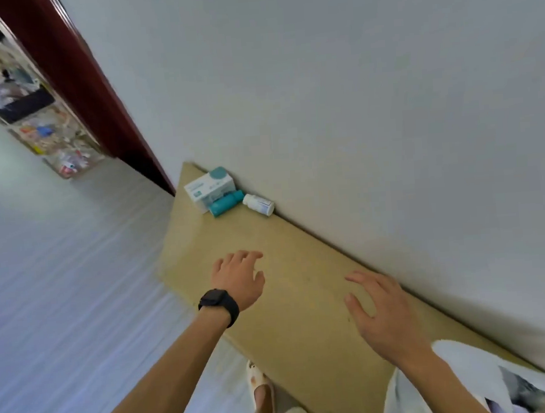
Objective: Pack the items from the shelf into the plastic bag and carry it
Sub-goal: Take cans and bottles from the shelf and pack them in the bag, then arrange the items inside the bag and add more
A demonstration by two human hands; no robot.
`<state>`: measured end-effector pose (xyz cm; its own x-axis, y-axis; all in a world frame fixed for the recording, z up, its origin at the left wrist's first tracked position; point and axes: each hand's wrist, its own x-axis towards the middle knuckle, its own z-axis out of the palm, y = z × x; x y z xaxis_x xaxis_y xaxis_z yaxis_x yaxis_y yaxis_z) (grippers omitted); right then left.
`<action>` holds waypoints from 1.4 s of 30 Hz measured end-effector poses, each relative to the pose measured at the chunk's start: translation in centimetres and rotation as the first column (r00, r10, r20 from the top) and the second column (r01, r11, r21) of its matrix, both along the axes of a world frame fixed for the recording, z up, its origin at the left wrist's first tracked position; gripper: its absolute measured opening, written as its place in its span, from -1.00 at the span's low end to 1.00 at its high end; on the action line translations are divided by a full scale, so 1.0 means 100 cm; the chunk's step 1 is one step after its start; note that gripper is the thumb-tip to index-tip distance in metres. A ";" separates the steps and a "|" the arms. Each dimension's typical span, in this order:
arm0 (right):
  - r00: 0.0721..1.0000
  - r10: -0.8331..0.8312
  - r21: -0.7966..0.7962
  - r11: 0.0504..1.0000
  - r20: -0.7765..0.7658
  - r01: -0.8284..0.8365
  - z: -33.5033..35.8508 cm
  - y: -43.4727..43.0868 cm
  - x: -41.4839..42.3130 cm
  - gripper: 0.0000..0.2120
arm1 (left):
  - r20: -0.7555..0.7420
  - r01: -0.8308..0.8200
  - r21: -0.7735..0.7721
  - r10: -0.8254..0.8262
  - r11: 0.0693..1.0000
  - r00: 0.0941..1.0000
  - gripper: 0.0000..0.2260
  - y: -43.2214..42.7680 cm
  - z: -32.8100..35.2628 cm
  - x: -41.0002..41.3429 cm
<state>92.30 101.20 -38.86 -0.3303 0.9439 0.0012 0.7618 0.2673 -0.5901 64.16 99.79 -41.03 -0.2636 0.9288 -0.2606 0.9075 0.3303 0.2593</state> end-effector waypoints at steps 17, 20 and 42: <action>0.812 0.361 -0.371 0.908 0.459 -0.194 -0.114 0.209 -0.255 -0.40 | 0.035 -0.064 -0.439 0.088 0.896 0.996 -0.26 0.090 -0.140 -0.193; 0.842 0.306 -0.308 0.935 0.445 -0.177 -0.127 0.251 -0.292 -0.38 | 0.053 -0.016 -0.498 0.049 0.867 0.997 -0.11 0.095 -0.163 -0.201; 0.709 0.057 -0.250 0.953 0.703 0.171 -0.193 0.102 -0.168 -0.49 | -0.096 0.077 -0.079 -0.085 0.994 0.992 -0.53 0.233 -0.197 -0.200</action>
<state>75.45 111.42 -58.17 -0.0736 0.8812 -0.4670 0.9895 0.1229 0.0759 44.20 123.05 -60.78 -0.2165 0.9271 -0.3061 0.9521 0.2698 0.1439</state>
